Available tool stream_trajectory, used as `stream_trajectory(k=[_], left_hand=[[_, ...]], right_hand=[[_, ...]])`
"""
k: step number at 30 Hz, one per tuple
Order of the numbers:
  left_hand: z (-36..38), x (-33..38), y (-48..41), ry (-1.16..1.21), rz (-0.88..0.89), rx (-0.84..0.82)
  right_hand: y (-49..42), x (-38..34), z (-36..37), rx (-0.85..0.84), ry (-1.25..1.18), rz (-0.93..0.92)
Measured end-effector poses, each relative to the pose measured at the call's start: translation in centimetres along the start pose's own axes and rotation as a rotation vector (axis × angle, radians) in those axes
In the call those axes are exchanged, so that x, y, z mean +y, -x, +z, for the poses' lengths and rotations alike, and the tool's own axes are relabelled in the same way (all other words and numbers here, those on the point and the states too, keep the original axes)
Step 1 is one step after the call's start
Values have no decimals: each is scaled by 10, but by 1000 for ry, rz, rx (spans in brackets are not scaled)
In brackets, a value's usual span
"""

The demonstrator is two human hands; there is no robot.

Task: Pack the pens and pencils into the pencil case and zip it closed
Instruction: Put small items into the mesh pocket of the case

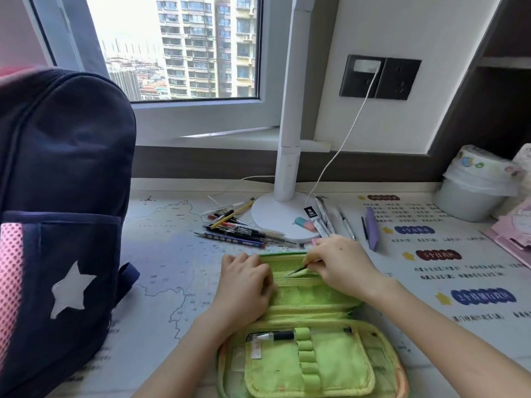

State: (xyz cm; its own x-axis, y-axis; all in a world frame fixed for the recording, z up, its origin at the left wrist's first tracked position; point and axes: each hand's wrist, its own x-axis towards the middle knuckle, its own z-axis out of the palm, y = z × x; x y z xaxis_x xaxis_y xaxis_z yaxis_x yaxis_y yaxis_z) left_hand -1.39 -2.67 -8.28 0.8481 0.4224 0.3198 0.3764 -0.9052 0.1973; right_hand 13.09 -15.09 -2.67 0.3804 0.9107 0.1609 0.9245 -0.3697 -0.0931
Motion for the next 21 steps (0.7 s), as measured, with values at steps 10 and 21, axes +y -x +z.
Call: stream_trajectory(k=[10,21], left_hand=[[-3,-4,4,-76,-74,50],[4,-15,7,363,90,288]], right_hand=[[12,8,22,-21,-276,101],[-5,-7,13,188,-579,104]])
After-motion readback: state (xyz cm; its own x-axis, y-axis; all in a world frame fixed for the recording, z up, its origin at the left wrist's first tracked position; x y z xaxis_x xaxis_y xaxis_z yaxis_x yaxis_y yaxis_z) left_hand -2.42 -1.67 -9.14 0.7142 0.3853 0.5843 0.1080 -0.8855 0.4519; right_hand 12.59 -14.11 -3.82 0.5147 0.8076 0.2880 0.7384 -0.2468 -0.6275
